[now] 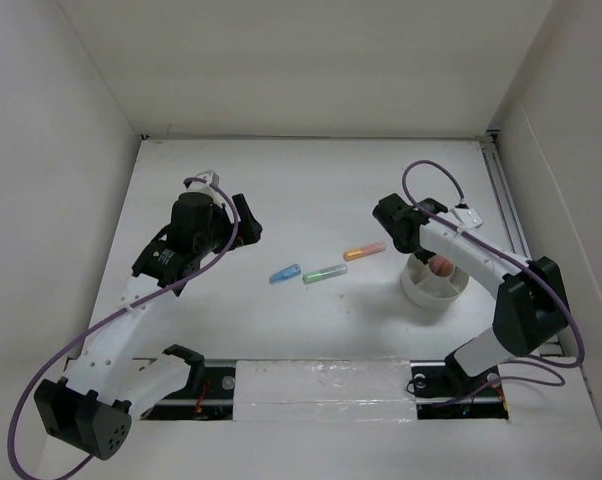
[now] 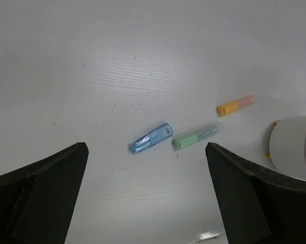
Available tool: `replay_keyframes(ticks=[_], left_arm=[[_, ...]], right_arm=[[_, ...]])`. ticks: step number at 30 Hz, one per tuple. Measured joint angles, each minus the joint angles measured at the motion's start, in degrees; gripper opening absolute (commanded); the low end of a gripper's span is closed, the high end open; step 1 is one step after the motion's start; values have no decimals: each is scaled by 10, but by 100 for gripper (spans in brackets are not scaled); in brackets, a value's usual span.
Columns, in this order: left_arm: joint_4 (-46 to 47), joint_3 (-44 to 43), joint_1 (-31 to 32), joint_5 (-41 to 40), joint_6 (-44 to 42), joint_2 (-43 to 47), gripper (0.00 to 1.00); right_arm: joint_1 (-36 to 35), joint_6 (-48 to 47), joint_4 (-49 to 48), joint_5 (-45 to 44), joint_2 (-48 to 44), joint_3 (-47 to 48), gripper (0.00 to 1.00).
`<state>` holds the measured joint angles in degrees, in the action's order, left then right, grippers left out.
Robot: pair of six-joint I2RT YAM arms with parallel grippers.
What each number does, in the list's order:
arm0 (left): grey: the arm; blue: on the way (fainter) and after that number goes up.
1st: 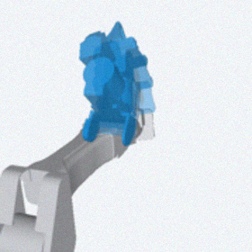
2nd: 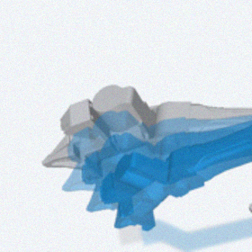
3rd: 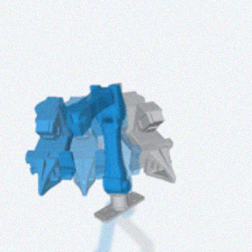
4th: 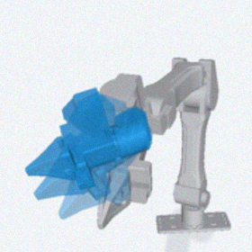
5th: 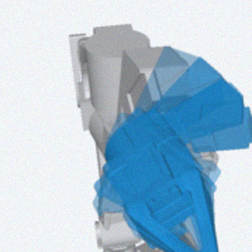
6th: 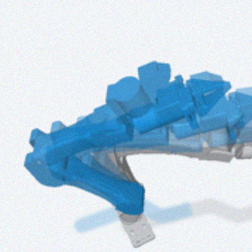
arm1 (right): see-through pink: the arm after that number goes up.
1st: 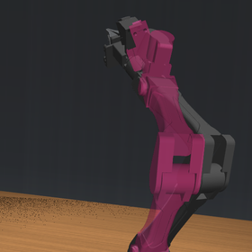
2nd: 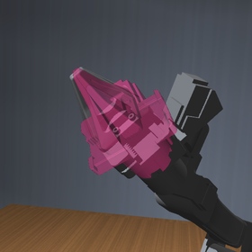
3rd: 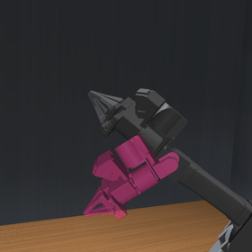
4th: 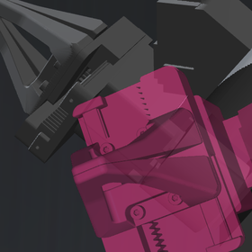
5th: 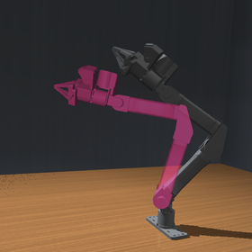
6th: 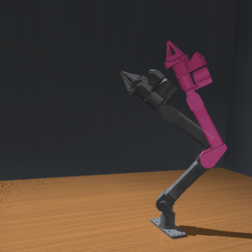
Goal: Sort the stationery into containers
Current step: Place the stationery in the storage box.
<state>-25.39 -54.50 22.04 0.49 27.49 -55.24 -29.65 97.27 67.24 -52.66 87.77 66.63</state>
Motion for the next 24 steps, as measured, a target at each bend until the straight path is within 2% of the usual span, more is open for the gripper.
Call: replay_keyframes(ticks=[5, 6, 10, 12, 16, 18, 20, 24], left_arm=[[1, 5, 0, 0, 0, 4, 100], [2, 5, 0, 0, 0, 4, 100], [3, 5, 0, 0, 0, 4, 100], [3, 5, 0, 0, 0, 4, 100], [3, 5, 0, 0, 0, 5, 100], [3, 5, 0, 0, 0, 5, 100], [3, 5, 0, 0, 0, 5, 100], [3, 5, 0, 0, 0, 5, 100]], right_arm=[[0, 5, 5, 0, 0, -1, 7], [0, 5, 6, 0, 0, -1, 10], [0, 5, 9, 0, 0, -2, 10], [2, 5, 9, 0, 0, -7, 17], [4, 7, 11, 0, -1, -10, 17], [4, 7, 11, 0, -1, -10, 26], [4, 7, 11, 0, -1, -10, 26], [3, 5, 10, 0, -3, -10, 37]])
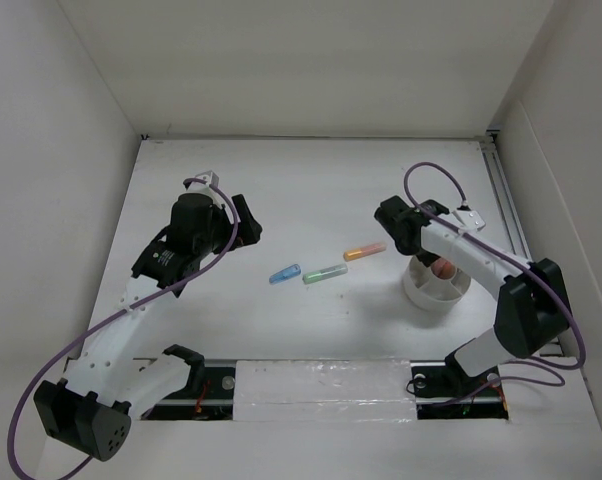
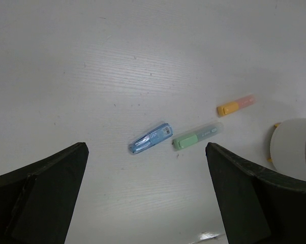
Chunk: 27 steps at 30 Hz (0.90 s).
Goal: Sort the stationery into containers
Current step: Place the stationery in the storage box, then pick up the pen from the center of the board.
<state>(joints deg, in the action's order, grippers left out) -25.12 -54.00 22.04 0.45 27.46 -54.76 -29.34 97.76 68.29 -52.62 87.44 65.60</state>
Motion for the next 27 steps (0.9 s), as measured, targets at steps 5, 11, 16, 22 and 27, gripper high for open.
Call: replay_keyframes(ticks=[5, 11, 16, 22, 27], left_arm=[[0, 0, 0, 0, 0, 0, 100], [0, 0, 0, 0, 0, 0, 100], [0, 0, 0, -1, 0, 0, 100], [0, 0, 0, -10, 0, 9, 100], [0, 0, 0, -13, -2, 17, 100]], right_arm=[[-4, -7, 1, -1, -9, 3, 40], [-15, -15, 1, -2, -9, 24, 40], [-38, -36, 1, -10, -5, 77, 41], [-78, -87, -3, -30, 26, 181, 82], [-117, -189, -58, -26, 50, 231, 100]])
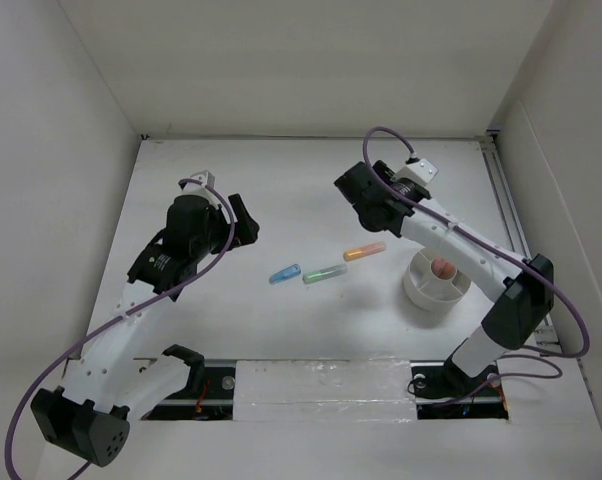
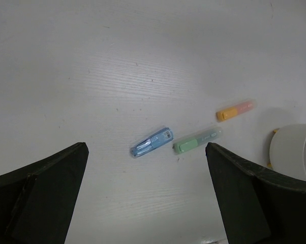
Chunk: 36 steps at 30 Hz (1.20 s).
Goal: Sort the stationery into containers
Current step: Pick up the pen from the center of the board.
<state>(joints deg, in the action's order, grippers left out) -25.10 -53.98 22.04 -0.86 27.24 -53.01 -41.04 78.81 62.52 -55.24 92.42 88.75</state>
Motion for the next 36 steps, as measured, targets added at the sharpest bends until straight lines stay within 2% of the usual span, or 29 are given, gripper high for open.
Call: replay_keyframes(ticks=[4, 9, 15, 21, 27, 36], left_arm=[[0, 1, 0, -1, 0, 1, 100], [0, 1, 0, -7, 0, 1, 100], [0, 1, 0, -7, 0, 1, 100], [2, 12, 0, -7, 0, 5, 100], [5, 15, 0, 0, 0, 11, 100], [5, 15, 0, 11, 0, 33, 100]], right_arm=[[-6, -69, -78, 43, -1, -11, 100], [-20, -63, -119, 69, -2, -53, 100], [-48, 14, -88, 71, 35, -26, 93], [-33, 74, -47, 96, 114, 0, 86], [-6, 87, -47, 129, 120, -28, 79], [43, 106, -48, 170, 181, -38, 78]])
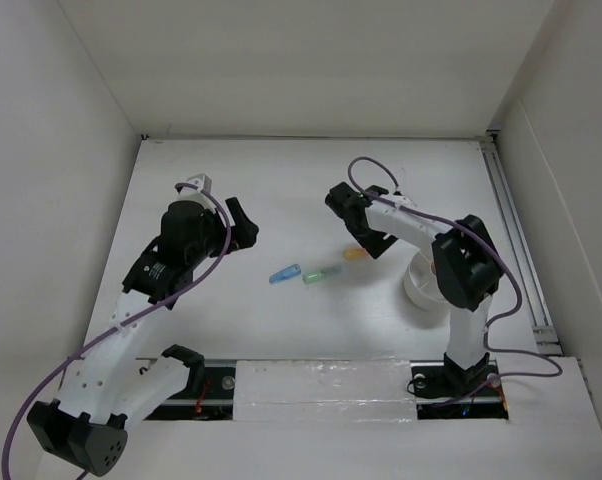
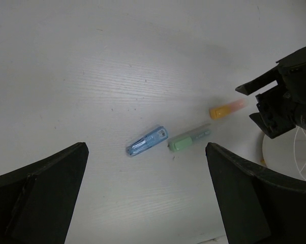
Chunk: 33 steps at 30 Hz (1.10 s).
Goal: Sort the stationery into containers
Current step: Pick up the pen from the center of the board.
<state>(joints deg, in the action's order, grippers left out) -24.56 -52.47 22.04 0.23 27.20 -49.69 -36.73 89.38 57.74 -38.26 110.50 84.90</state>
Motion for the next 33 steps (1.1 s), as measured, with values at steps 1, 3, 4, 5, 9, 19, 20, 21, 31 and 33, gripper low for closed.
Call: replay_keyframes(ticks=[1, 3, 4, 5, 9, 19, 20, 21, 31, 33], left_arm=[[0, 0, 0, 0, 0, 1, 100], [1, 0, 0, 1, 0, 2, 100], [1, 0, 0, 2, 0, 2, 100], [1, 0, 0, 2, 0, 2, 100], [1, 0, 0, 5, 0, 5, 100], [2, 0, 0, 9, 0, 9, 100], [2, 0, 0, 9, 0, 10, 100], [2, 0, 0, 9, 0, 10, 100], [3, 0, 0, 8, 0, 10, 100], [3, 0, 0, 8, 0, 11, 100]], right_arm=[[3, 1, -1, 5, 7, -1, 78], [11, 4, 0, 14, 18, -4, 78], [15, 5, -1, 17, 21, -5, 78], [18, 6, -2, 22, 23, -6, 78], [31, 10, -6, 40, 24, -10, 76], [41, 18, -19, 65, 54, -21, 64], [43, 18, -22, 68, 54, -22, 62], [45, 17, -26, 71, 54, -23, 59], [54, 8, -50, 82, 37, -49, 0], [56, 3, -59, 87, 33, -55, 0]])
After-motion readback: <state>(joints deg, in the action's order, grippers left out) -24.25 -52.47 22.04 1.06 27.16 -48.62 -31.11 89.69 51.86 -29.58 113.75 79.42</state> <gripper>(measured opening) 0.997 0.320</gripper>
